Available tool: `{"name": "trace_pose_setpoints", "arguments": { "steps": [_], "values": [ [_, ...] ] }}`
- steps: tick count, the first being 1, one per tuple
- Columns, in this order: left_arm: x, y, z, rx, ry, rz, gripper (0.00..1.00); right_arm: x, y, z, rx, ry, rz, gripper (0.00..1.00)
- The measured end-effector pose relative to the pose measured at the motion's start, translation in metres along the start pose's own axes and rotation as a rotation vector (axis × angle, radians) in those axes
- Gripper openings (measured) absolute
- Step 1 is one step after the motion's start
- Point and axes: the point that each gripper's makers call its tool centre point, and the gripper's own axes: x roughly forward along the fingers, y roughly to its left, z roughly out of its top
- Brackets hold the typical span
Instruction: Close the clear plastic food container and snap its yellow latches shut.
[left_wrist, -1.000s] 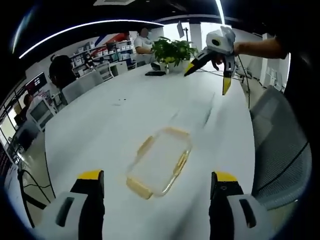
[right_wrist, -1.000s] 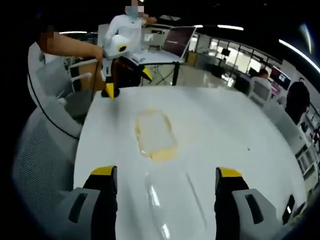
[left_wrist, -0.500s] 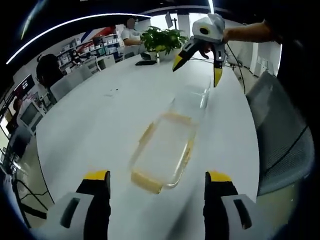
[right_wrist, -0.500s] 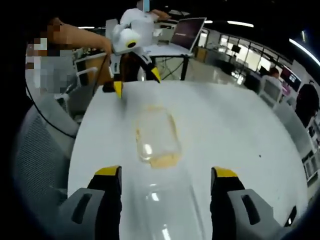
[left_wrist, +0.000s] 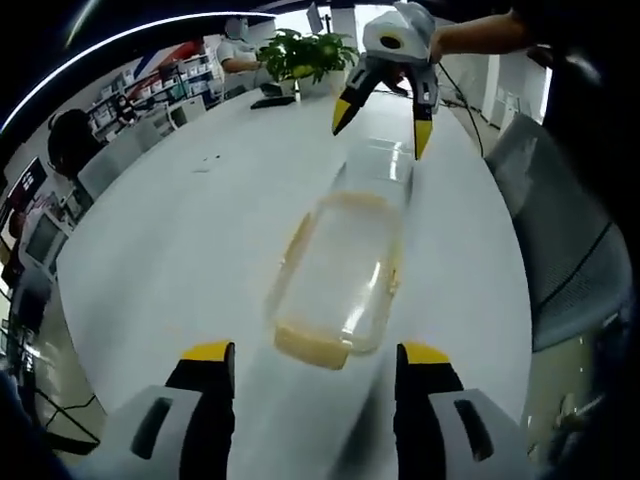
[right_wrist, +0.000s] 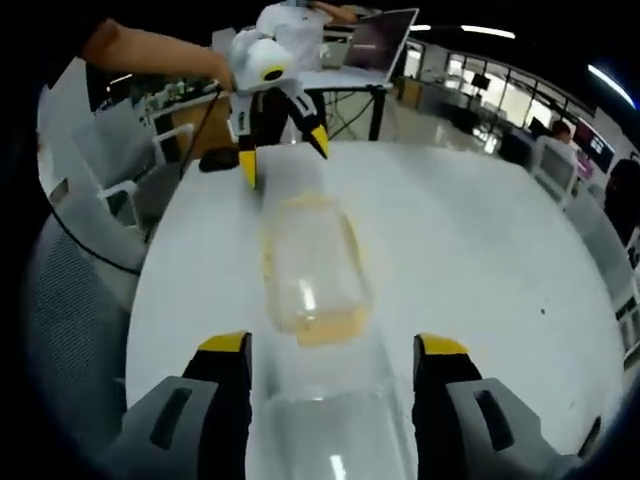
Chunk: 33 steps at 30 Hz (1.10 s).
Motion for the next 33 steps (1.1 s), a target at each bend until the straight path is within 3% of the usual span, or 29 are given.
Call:
{"name": "trace_pose_setpoints", "arguments": {
  "steps": [19, 33],
  "values": [
    [0.021, 0.005, -0.013, 0.094, 0.057, -0.094, 0.46, 0.042, -0.001, -0.003, -0.042, 0.078, 0.054, 0.5],
    [0.035, 0.001, -0.019, 0.155, 0.09, -0.162, 0.4, 0.059, 0.001, -0.018, -0.131, 0.166, 0.104, 0.46]
  ]
}}
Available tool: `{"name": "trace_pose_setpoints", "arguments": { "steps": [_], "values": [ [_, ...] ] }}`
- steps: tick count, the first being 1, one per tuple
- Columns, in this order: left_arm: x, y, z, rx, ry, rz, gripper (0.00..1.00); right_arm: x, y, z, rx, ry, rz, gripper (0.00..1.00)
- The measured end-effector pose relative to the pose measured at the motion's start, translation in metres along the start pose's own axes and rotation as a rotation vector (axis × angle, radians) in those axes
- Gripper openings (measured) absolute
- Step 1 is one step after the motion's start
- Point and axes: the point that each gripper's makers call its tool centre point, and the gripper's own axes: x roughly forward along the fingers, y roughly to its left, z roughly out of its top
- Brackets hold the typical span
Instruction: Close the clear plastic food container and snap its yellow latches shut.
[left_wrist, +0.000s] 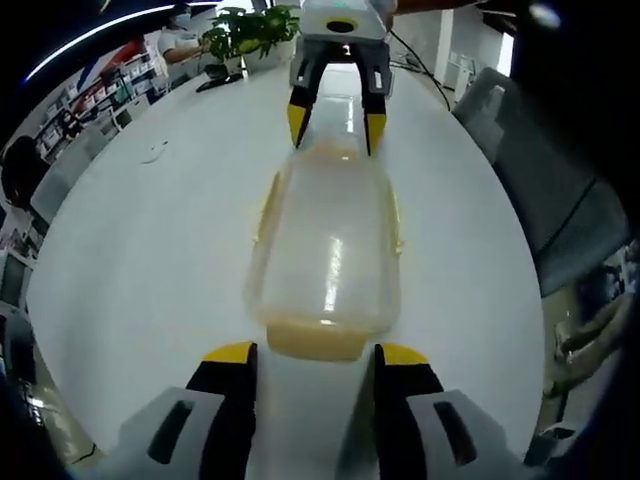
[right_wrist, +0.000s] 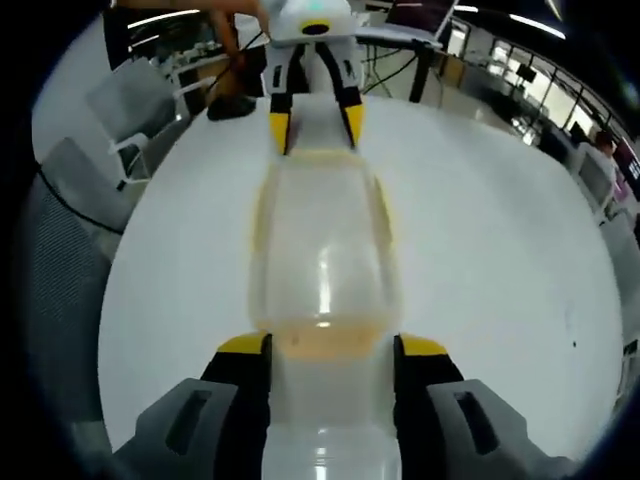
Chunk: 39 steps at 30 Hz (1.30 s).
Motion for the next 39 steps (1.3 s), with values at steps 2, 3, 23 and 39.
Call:
{"name": "trace_pose_setpoints", "arguments": {
  "steps": [2, 3, 23, 39],
  "values": [
    [0.0026, -0.0003, -0.0004, 0.011, 0.006, -0.014, 0.39, 0.0036, -0.0001, 0.0001, -0.003, 0.007, 0.006, 0.45],
    [0.0035, -0.0002, -0.0007, 0.014, 0.009, -0.017, 0.39, 0.0052, 0.0002, -0.0003, -0.009, 0.012, 0.012, 0.44],
    [0.0057, 0.0019, 0.0013, 0.043, -0.008, -0.082, 0.33, 0.0105, 0.0015, -0.001, -0.013, 0.024, 0.045, 0.38],
    [0.0036, -0.0006, -0.0002, 0.024, 0.023, -0.076, 0.31, 0.0094, 0.0033, 0.001, 0.008, 0.023, 0.045, 0.35]
  ]
}}
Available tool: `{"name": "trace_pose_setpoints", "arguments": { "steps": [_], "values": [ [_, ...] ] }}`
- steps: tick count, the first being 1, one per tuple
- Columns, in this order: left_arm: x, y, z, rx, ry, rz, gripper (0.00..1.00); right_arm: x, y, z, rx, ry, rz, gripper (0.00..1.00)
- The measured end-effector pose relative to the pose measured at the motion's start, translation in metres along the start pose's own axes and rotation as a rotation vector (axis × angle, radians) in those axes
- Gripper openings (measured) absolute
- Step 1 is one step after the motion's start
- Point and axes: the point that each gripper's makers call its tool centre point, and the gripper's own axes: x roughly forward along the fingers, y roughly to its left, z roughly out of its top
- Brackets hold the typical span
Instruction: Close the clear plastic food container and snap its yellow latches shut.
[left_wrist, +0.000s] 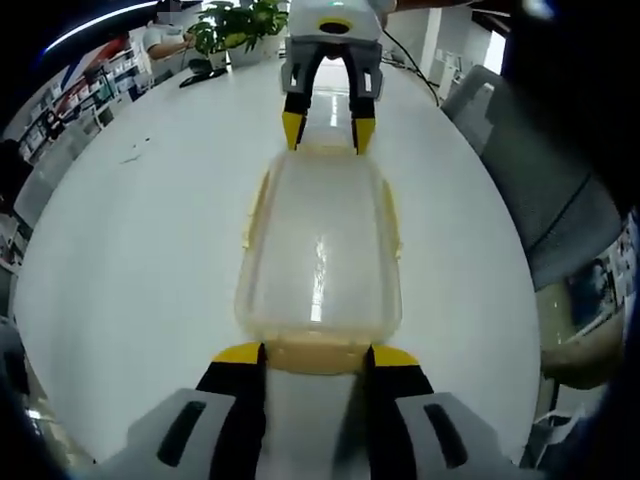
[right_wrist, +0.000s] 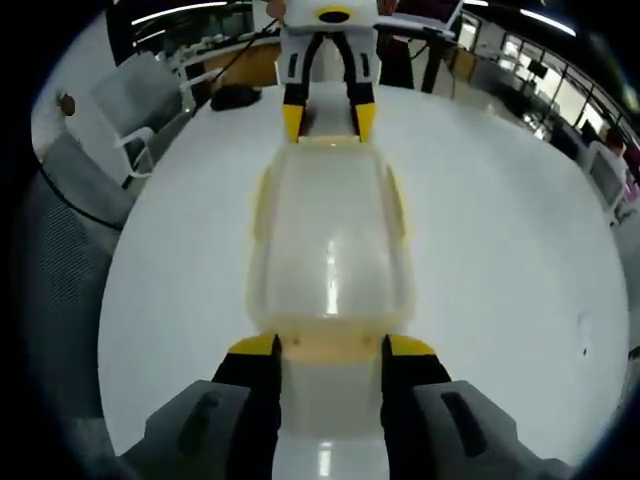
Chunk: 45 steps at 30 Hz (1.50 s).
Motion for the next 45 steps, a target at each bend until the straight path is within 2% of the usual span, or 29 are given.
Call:
{"name": "trace_pose_setpoints", "arguments": {
  "steps": [13, 27, 37, 45],
  "values": [
    [-0.023, -0.006, 0.008, 0.014, 0.016, 0.021, 0.31, -0.019, 0.007, 0.016, -0.012, -0.031, -0.013, 0.35],
    [-0.054, -0.015, 0.037, 0.019, 0.031, 0.064, 0.31, -0.056, 0.013, 0.025, -0.043, -0.054, -0.032, 0.35],
    [-0.064, -0.023, 0.064, 0.024, 0.034, 0.082, 0.31, -0.085, 0.019, 0.019, -0.061, -0.072, -0.042, 0.34],
    [-0.061, -0.028, 0.09, 0.031, 0.02, 0.085, 0.31, -0.106, 0.022, 0.004, -0.06, -0.067, -0.043, 0.34]
  ]
}}
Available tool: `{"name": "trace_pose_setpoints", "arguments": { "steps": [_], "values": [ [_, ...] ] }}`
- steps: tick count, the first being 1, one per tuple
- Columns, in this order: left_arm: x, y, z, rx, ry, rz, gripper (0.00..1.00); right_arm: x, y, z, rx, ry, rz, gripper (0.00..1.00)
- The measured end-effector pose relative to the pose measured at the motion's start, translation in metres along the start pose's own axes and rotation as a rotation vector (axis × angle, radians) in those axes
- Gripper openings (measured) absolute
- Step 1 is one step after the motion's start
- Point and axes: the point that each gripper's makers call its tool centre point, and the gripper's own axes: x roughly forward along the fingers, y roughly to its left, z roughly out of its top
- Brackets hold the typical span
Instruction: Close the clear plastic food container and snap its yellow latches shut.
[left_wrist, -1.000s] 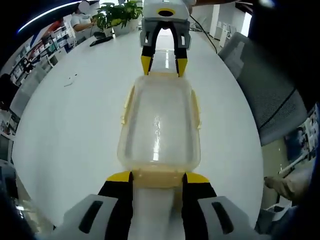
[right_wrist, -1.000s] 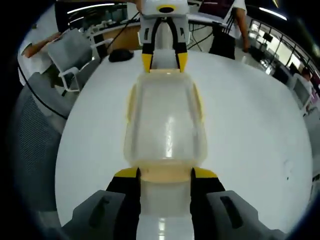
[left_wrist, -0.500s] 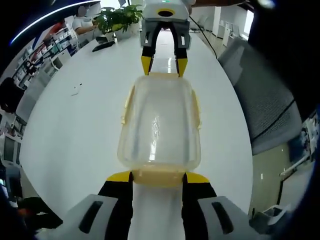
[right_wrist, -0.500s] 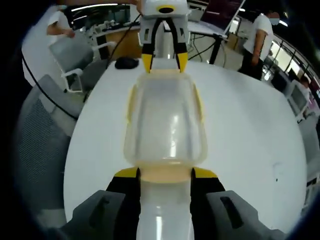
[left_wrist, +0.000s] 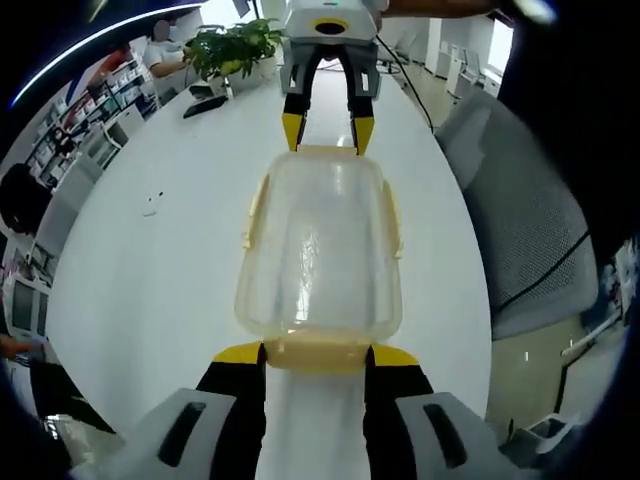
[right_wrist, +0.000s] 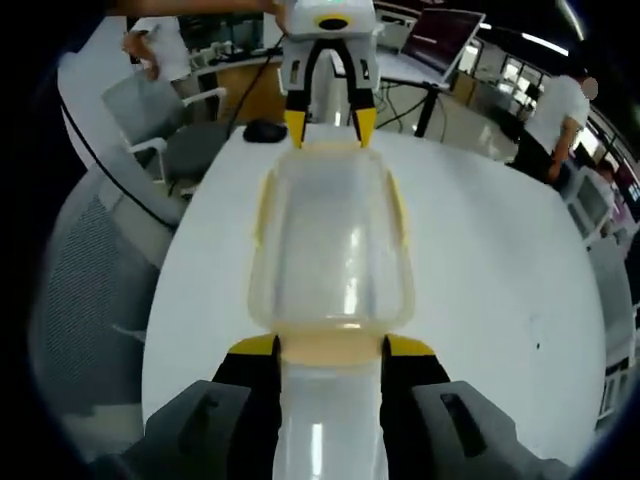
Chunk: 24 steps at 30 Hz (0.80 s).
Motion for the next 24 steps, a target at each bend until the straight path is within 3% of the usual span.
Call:
{"name": "trace_pose_setpoints", "arguments": {
  "steps": [24],
  "values": [
    [0.028, -0.003, 0.07, 0.03, -0.033, -0.025, 0.31, -0.05, 0.006, -0.062, 0.038, 0.031, -0.014, 0.35]
  ]
}}
